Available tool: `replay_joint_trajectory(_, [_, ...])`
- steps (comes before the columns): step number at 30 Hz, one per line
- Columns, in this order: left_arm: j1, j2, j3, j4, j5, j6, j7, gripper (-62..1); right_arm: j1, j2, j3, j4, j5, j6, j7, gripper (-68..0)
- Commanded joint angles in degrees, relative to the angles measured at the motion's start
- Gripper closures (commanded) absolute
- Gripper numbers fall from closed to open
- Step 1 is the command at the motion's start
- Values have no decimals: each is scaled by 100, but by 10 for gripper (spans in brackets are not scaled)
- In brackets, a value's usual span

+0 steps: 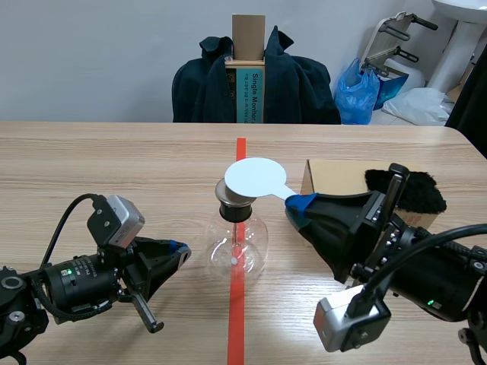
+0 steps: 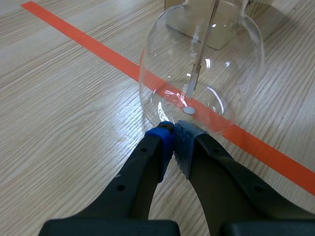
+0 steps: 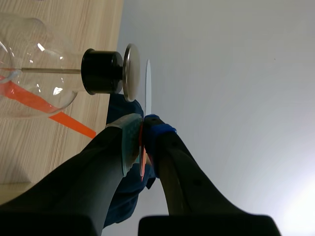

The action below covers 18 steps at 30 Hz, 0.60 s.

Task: Do the electroscope experiment.
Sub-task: 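Move the plate toward and away from the electroscope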

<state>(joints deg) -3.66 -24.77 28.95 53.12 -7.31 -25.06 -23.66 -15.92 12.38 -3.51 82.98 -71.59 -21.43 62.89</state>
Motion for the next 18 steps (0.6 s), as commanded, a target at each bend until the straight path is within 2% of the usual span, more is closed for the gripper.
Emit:
replay_joint_trajectory(1, [-15, 31, -59, 129, -52, 9, -81, -27, 52, 31, -2, 116, 87, -42, 68, -7])
replay_joint_trajectory(18, [-15, 31, -59, 129, -52, 9, -81, -27, 50, 31, -2, 116, 83, -17, 328, -7])
